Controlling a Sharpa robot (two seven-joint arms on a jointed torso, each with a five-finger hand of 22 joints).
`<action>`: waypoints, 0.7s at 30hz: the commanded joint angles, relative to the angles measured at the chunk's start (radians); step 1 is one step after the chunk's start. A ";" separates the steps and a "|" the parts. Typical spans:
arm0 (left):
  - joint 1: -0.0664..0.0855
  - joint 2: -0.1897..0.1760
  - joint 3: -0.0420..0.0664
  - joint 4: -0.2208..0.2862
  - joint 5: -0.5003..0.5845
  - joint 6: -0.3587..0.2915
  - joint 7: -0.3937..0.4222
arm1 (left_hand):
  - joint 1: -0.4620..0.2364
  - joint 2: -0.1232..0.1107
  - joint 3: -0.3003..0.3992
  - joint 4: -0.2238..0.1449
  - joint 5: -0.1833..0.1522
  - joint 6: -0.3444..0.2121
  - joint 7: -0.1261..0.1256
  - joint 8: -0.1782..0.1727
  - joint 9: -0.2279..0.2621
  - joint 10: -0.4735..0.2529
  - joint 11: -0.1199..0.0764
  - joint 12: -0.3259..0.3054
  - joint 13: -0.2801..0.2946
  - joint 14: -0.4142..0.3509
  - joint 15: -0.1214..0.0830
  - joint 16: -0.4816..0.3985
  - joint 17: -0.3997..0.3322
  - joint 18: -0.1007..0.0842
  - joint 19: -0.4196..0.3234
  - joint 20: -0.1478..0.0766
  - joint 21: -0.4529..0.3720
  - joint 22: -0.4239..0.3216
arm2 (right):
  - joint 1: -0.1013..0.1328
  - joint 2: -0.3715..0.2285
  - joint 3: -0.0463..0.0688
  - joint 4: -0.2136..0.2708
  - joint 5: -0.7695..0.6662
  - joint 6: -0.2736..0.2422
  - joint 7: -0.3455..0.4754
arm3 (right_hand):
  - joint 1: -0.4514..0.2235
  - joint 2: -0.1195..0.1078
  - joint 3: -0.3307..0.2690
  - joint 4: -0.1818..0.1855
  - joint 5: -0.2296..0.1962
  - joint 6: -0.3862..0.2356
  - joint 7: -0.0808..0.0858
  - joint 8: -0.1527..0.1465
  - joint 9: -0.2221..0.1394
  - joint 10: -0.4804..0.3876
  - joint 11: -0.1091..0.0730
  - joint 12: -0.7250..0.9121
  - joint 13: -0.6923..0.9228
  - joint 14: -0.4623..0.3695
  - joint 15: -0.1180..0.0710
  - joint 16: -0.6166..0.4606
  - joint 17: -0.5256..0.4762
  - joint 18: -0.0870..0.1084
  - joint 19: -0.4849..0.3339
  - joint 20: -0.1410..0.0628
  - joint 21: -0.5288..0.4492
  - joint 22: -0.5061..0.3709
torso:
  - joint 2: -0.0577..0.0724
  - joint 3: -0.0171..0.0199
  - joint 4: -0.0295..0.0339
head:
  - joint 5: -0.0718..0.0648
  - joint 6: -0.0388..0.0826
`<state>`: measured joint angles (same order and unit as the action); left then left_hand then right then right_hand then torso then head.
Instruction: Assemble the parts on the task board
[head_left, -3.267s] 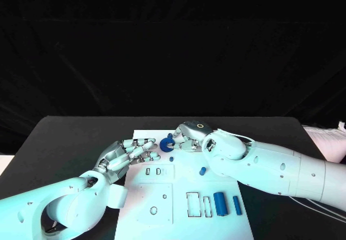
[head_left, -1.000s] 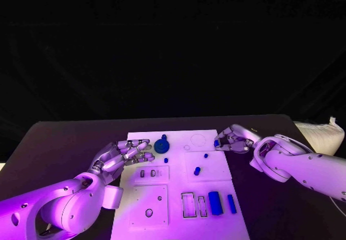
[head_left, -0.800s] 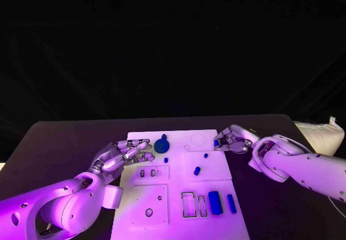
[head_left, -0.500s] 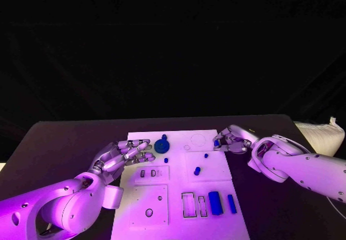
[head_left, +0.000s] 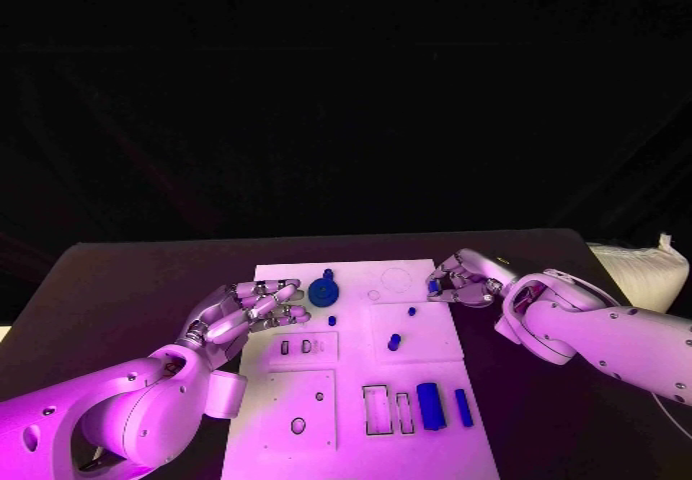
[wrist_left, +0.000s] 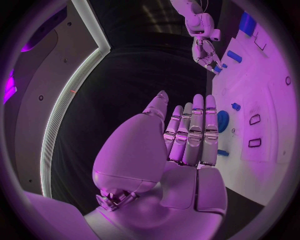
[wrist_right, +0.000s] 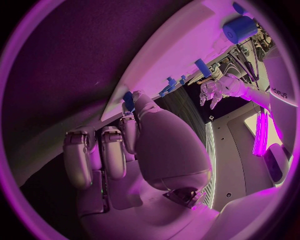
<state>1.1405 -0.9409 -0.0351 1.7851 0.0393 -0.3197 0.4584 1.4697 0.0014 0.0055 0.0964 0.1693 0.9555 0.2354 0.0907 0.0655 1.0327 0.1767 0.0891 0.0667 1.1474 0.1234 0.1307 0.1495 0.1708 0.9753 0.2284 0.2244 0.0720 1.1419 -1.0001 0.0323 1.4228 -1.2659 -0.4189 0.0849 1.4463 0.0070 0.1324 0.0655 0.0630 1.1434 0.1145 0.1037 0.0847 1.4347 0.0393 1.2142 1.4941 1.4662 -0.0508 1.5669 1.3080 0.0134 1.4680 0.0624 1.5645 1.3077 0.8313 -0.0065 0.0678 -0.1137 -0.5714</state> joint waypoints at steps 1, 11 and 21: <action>0.000 0.002 0.000 0.001 -0.005 0.022 0.003 | -0.002 0.006 0.000 -0.005 -0.005 -0.004 0.002 -0.005 0.000 -0.005 0.002 -0.006 -0.002 -0.007 0.000 -0.003 0.001 0.012 -0.007 0.003 -0.006 -0.002 | -0.001 0.001 0.000 -0.003 -0.006 -0.023 0.006 | 0.033 0.047 0.013 -0.007 -0.006 0.045 -0.036 0.014 0.008 0.027 -0.039 0.003 -0.116 0.105 -0.010 0.004 0.263 -0.013 0.103 -0.010 0.006 0.263 | 0.000 -0.0001 0.0009 | -0.002 -0.001; 0.000 0.002 0.000 0.000 -0.005 0.021 0.003 | -0.002 0.006 0.000 -0.005 -0.005 -0.004 0.002 -0.005 0.000 -0.005 0.002 -0.006 -0.002 -0.007 0.000 -0.003 0.001 0.012 -0.007 0.003 -0.006 -0.002 | 0.001 0.005 0.007 0.018 0.018 -0.041 0.000 | 0.002 0.033 0.013 -0.003 -0.008 0.051 -0.041 0.019 0.012 0.031 -0.044 0.004 -0.114 0.105 -0.016 0.004 0.263 -0.013 0.103 -0.017 0.006 0.263 | -0.001 -0.0006 0.0012 | 0.002 -0.001; 0.000 0.005 0.000 -0.025 0.025 0.023 0.005 | -0.003 0.007 0.000 -0.006 -0.006 -0.005 0.002 -0.005 0.000 -0.006 0.002 -0.006 -0.002 -0.007 0.000 -0.004 0.001 0.012 -0.007 0.003 -0.006 -0.002 | 0.029 0.026 0.013 0.122 0.035 -0.026 -0.081 | -0.018 0.035 0.016 0.005 -0.008 0.046 -0.041 0.017 0.013 0.030 -0.044 -0.004 -0.117 0.105 -0.017 0.004 0.263 -0.013 0.103 -0.019 0.006 0.263 | -0.013 -0.0072 0.0037 | 0.007 -0.004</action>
<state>1.1405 -0.9390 -0.0354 1.7637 0.0425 -0.3185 0.4568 1.4697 0.0013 0.0055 0.0964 0.1693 0.9555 0.2354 0.0907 0.0655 1.0327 0.1767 0.0891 0.0667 1.1474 0.1234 0.1307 0.1493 0.1708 0.9753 0.2284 0.2244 0.0710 1.1695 -0.9792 0.0451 1.5298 -1.2372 -0.4503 0.0525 1.4266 0.0267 0.1465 0.0651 0.0539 1.1452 0.1163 0.1043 0.0853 1.4312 0.0356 1.2171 1.4901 1.4630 -0.0609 1.5668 1.3077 0.0135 1.4646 0.0515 1.5645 1.3074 0.8250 -0.0101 0.0696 -0.1084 -0.5718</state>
